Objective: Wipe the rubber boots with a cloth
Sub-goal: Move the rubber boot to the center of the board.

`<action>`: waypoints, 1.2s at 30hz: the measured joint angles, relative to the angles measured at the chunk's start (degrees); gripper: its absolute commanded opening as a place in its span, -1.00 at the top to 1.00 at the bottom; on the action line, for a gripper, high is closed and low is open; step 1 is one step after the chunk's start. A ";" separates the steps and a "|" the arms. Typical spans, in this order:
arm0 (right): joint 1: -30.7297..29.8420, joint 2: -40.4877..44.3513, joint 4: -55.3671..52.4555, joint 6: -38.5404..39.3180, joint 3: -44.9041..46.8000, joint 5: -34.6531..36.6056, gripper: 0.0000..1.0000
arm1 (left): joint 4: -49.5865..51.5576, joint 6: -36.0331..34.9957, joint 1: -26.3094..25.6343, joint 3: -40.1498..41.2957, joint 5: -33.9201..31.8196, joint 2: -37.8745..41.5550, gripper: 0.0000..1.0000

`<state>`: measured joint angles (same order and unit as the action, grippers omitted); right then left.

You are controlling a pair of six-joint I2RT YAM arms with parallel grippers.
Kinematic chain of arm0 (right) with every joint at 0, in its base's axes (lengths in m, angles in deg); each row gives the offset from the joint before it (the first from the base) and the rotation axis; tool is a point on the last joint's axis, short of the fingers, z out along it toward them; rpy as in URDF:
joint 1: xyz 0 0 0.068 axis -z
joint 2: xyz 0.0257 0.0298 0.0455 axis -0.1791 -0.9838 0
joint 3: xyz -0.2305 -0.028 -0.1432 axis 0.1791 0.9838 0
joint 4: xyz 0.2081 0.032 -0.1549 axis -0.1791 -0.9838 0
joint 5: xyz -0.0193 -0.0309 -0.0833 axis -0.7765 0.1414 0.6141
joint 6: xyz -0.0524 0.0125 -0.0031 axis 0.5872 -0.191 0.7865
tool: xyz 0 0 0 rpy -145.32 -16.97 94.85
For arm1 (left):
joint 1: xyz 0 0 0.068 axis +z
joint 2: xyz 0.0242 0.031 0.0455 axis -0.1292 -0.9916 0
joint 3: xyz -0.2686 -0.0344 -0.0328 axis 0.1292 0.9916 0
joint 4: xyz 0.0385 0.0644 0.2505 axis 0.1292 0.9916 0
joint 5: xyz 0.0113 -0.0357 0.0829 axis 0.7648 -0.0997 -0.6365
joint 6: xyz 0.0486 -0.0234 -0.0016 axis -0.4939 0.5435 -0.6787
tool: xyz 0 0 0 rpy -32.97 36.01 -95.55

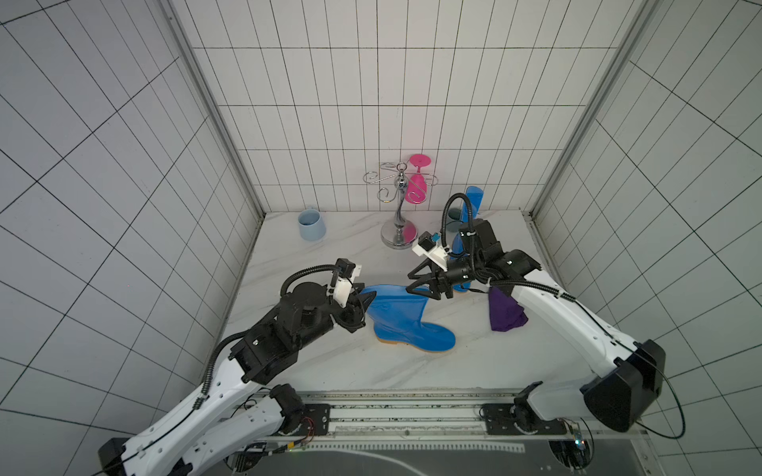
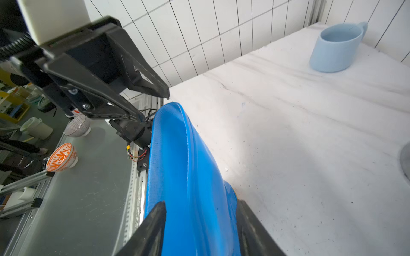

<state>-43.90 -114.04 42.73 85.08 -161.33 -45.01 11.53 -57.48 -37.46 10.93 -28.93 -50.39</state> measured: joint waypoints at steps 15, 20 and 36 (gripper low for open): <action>-2.93 -1.60 -8.46 2.62 -4.57 3.93 -0.01 | -4.46 0.44 0.04 2.56 1.70 -2.23 0.26; -2.95 -1.60 -10.32 3.26 -6.64 3.96 -0.01 | -6.29 0.44 0.04 2.78 1.75 -3.13 0.26; -6.73 -1.66 -14.62 4.72 -8.13 5.99 0.00 | -9.46 -0.81 2.38 2.73 3.30 -6.29 0.27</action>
<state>-50.63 -115.71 28.11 89.80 -169.46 -39.02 2.06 -58.29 -35.08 13.66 -25.63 -56.68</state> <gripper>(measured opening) 0.502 0.364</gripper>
